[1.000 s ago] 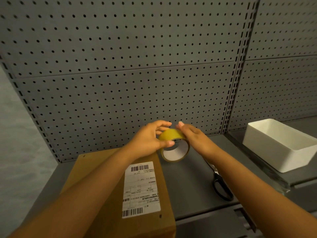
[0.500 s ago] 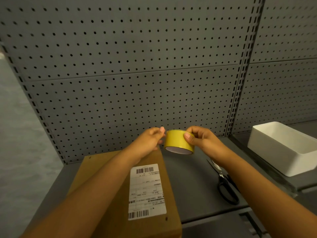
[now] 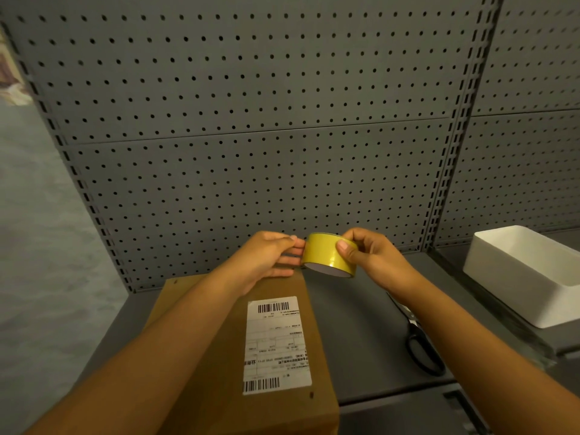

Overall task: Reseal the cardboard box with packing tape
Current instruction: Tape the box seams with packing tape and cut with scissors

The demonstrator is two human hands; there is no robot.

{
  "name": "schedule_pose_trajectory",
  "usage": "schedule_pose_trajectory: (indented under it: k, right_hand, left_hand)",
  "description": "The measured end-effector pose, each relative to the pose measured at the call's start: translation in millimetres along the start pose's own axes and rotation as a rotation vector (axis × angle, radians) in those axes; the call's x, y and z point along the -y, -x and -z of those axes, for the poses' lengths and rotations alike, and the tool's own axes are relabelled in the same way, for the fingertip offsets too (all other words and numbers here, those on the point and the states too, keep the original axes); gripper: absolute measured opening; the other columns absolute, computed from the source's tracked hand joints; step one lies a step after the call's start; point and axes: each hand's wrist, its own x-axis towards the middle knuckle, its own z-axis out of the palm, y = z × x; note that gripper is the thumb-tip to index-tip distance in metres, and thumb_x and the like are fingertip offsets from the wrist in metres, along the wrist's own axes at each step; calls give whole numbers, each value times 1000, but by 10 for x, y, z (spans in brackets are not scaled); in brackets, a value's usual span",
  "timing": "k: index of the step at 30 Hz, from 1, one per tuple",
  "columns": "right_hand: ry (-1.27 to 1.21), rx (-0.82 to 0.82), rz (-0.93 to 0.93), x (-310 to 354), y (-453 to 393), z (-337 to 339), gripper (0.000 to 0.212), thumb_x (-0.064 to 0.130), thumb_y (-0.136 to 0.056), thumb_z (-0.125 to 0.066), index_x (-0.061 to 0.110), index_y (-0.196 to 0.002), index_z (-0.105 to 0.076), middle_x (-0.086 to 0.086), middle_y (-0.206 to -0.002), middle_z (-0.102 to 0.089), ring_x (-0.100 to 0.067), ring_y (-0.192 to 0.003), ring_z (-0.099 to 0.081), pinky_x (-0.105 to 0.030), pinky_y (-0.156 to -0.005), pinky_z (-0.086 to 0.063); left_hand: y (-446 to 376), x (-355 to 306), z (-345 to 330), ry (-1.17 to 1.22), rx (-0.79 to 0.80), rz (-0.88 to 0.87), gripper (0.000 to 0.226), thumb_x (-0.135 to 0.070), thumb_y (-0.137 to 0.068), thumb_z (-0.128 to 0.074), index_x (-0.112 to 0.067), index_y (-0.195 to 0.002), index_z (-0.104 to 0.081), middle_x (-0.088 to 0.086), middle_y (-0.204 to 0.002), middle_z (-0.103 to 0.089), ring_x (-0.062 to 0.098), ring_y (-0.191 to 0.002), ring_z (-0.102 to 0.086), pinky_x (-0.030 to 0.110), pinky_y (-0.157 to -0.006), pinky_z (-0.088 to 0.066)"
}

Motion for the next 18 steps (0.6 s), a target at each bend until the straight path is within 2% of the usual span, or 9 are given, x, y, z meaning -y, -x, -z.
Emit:
schedule_pose_trajectory:
  k: [8, 11, 16, 18]
  right_hand:
    - [103, -56, -3, -29, -9, -39, 17, 24, -93, -58, 10, -84, -59, -2, -72, -55, -8, -65, -48, -20, -63, -41]
    - [76, -60, 6, -46, -5, -44, 16, 22, -93, -59, 9, -83, -59, -1, -71, -54, -9, -66, -48, -23, -64, -40]
    - [29, 27, 69, 6, 22, -69, 16, 21, -94, -57, 5, -90, -61, -6, -79, -58, -12, -73, -53, -23, -69, -44]
    - [32, 20, 82, 22, 11, -78, 16, 21, -93, -58, 6, -89, -61, -8, -78, -58, -12, -72, -52, -23, -68, -43]
  left_hand:
    - [42, -31, 30, 8, -9, -31, 25, -21, -100, -45, -13, -110, -67, 4, -103, -72, 15, -95, -69, 29, -80, -57]
    - [33, -30, 22, 3, -31, -32, 26, -23, -101, -44, -14, -113, -65, 5, -108, -69, 17, -98, -67, 30, -82, -56]
    - [-2, -11, -48, 82, -27, 38, 27, -35, -100, -44, -17, -111, -59, 4, -111, -63, 18, -105, -61, 38, -93, -52]
    - [-2, -7, -65, 106, 26, 55, 39, -44, -94, -50, -16, -120, -54, 3, -116, -61, 18, -108, -60, 39, -95, -51]
